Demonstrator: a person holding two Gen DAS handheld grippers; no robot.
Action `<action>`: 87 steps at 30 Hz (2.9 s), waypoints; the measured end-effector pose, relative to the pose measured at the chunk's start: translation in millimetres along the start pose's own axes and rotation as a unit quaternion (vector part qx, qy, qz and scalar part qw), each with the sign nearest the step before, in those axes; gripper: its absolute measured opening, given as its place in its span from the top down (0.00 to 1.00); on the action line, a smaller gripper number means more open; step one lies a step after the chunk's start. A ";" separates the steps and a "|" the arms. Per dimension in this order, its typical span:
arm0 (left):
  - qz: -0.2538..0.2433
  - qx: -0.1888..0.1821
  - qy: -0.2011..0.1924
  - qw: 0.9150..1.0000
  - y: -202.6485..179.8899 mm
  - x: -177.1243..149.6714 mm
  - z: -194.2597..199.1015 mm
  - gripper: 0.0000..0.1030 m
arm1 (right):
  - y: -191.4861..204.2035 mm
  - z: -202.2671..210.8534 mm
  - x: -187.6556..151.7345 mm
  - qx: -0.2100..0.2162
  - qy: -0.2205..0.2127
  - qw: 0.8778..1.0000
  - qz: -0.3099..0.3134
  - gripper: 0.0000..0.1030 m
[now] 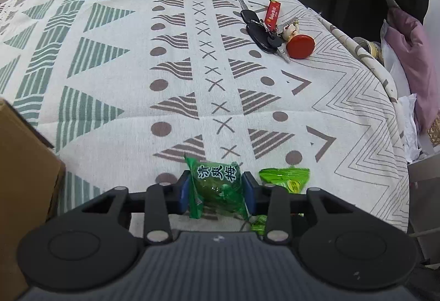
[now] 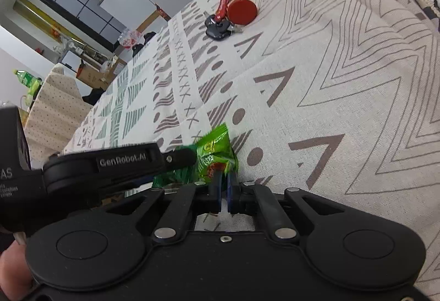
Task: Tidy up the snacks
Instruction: 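Grasp a green candy pack with the left tool while the right tool grasps another, then carry both green candy packs over the box with both tools, then open both tools to drop the green candy packs into the box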
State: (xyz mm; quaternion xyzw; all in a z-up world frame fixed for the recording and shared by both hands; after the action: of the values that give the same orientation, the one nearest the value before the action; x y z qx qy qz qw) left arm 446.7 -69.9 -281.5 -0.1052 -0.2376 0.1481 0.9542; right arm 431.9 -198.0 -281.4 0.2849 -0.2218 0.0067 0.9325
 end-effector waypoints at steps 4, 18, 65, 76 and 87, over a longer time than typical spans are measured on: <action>-0.002 0.003 -0.009 1.000 -0.4 -3.3 14.1 0.66 | 1.8 7.3 0.2 0.002 -0.006 1.000 0.000 0.98; 0.011 0.003 -0.040 0.999 17.6 -19.4 100.9 0.66 | 30.1 48.9 -3.6 0.001 -0.051 0.999 0.007 0.98; 0.076 -0.034 -0.087 0.993 176.3 -39.1 251.3 0.64 | 211.2 97.6 -57.6 0.024 -0.094 0.992 0.081 0.99; 0.087 -0.033 -0.077 0.993 206.8 -34.2 250.0 0.55 | 249.7 74.2 -77.0 0.025 -0.072 0.992 0.097 0.99; 0.072 -0.031 -0.065 0.995 202.8 -41.4 255.1 0.27 | 245.4 80.6 -88.4 0.020 -0.058 0.995 0.075 0.71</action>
State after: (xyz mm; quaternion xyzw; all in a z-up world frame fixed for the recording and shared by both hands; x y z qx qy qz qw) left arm 241.1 139.0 -133.2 -0.1413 -0.2950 0.2151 0.9202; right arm 285.1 -25.5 -129.1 0.2859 -0.2959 0.0642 0.9092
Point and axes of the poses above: each gripper's, at about its wrist camera, not at the fingertips, and z roughly against the way its jaws point, y to its left, x to its top, the point moved 10 cm from there along -z, roughly the way its jaws point, and after that the axes turned 4 degrees about -x, right-handed, at the moved point
